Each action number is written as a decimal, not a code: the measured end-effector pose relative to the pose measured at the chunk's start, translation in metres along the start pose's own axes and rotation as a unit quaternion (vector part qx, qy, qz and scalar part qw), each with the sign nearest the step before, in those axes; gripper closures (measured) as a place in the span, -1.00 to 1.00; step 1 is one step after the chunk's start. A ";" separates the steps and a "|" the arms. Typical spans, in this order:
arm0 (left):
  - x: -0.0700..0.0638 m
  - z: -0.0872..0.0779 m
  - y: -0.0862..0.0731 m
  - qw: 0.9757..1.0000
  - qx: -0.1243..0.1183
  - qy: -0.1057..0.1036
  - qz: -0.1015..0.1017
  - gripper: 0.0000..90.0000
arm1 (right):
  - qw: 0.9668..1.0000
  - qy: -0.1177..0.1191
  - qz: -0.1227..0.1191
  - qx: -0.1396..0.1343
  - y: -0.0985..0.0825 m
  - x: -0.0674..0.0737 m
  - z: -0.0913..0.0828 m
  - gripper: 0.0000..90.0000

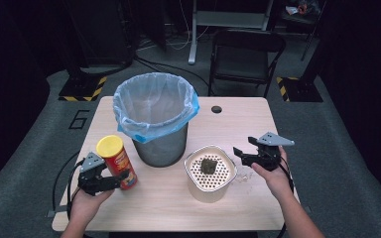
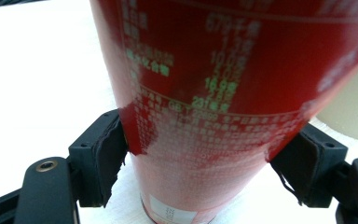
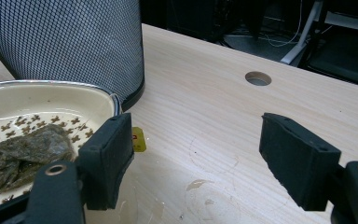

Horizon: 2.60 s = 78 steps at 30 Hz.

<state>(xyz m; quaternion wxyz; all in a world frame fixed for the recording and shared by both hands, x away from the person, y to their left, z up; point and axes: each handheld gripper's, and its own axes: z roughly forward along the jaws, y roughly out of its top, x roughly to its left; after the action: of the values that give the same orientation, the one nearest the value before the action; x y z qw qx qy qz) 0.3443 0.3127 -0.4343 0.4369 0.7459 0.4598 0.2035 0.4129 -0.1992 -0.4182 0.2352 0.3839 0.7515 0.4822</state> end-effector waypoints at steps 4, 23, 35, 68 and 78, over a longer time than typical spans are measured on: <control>0.001 -0.007 0.012 1.000 0.002 0.000 0.004 -0.49 | 1.000 0.000 -0.001 0.000 0.000 -0.001 -0.001 -0.43; -0.001 -0.051 0.075 1.000 0.009 0.006 0.016 -0.49 | 1.000 -0.029 0.004 0.012 -0.017 -0.010 -0.010 -0.43; -0.004 -0.065 0.101 1.000 0.007 0.010 0.022 -0.49 | 0.999 -0.039 0.015 0.023 -0.033 -0.014 -0.013 -0.43; -0.002 -0.102 0.176 1.000 0.005 0.011 0.022 -0.48 | 0.997 -0.051 0.000 0.056 -0.052 -0.006 -0.005 -0.43; -0.008 -0.105 0.198 0.999 0.008 0.011 0.029 -0.48 | 0.996 -0.055 -0.016 0.065 -0.056 -0.004 -0.005 -0.43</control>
<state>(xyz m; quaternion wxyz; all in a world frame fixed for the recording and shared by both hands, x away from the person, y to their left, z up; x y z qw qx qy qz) 0.3675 0.3160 -0.2111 0.4195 0.7603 0.4441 0.2207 0.3918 -0.2181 -0.4673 0.2587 0.4121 0.7735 0.4062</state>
